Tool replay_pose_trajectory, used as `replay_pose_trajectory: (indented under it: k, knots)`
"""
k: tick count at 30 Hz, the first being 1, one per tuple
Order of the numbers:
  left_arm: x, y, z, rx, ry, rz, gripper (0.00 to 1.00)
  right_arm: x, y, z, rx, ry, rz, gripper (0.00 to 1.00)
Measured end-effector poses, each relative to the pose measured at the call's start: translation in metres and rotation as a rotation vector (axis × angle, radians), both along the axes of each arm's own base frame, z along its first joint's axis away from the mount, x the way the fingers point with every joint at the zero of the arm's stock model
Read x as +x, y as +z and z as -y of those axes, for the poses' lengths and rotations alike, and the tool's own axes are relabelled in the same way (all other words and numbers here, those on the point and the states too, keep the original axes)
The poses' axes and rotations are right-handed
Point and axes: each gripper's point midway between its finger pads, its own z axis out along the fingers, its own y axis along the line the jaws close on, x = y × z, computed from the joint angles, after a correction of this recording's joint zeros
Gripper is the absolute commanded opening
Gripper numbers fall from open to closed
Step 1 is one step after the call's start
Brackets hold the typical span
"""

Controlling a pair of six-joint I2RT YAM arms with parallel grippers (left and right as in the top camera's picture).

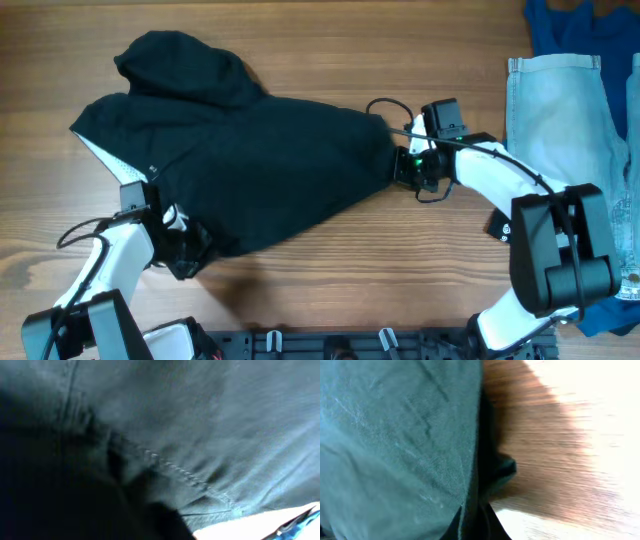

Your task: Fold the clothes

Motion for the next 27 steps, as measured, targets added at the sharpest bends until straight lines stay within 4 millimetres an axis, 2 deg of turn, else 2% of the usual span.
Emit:
replay_pose_trajectory:
  k: [2,3,6,9,12,13,14,15,16,18,20,22,23,25,27]
  knots:
    - [0.013,0.001,-0.001,-0.001,0.0,0.06,0.04,-0.003,0.009,0.012,-0.008,-0.047,-0.025,0.04]
    - [0.018,0.003,0.002,-0.018,-0.002,0.082,0.04,-0.006,0.019,0.02,-0.02,-0.074,-0.025,0.04]
    - [0.018,0.008,0.011,-0.076,-0.006,0.089,0.04,-0.009,0.05,0.03,-0.032,-0.093,0.025,0.04]
    - [0.018,0.011,0.015,-0.101,-0.007,0.091,0.04,-0.019,0.06,0.034,-0.054,-0.073,0.025,0.04]
    - [0.017,0.027,0.019,-0.125,-0.02,0.1,0.04,-0.02,0.067,0.036,-0.065,-0.069,0.044,0.04]
    - [0.02,0.038,0.019,-0.126,-0.03,0.112,0.04,-0.018,0.081,0.04,-0.062,-0.08,0.083,0.04]
    - [0.033,0.06,0.016,-0.116,-0.048,0.169,0.04,-0.014,0.093,0.043,-0.057,-0.09,0.118,0.04]
    - [0.054,0.091,0.013,-0.098,-0.071,0.267,0.04,-0.004,0.122,0.047,-0.043,-0.106,0.201,0.04]
    - [0.077,0.131,0.009,-0.072,-0.093,0.387,0.04,0.008,0.157,0.053,-0.024,-0.123,0.292,0.04]
    - [0.109,0.207,0.007,-0.03,-0.136,0.601,0.04,0.023,0.229,0.061,0.013,-0.142,0.461,0.04]
    - [0.13,0.307,0.012,0.016,-0.193,0.863,0.04,0.02,0.312,0.071,0.036,-0.146,0.651,0.04]
    - [0.125,0.383,0.019,0.045,-0.233,1.043,0.04,0.002,0.374,0.081,0.028,-0.161,0.785,0.04]
    - [0.114,0.422,0.024,0.065,-0.251,1.135,0.04,-0.01,0.405,0.085,0.009,-0.154,0.868,0.04]
    - [0.098,0.46,0.027,0.097,-0.263,1.227,0.04,-0.024,0.435,0.087,-0.018,-0.135,0.957,0.04]
    - [0.087,0.481,0.029,0.119,-0.269,1.288,0.04,-0.033,0.458,0.088,-0.043,-0.119,1.033,0.04]
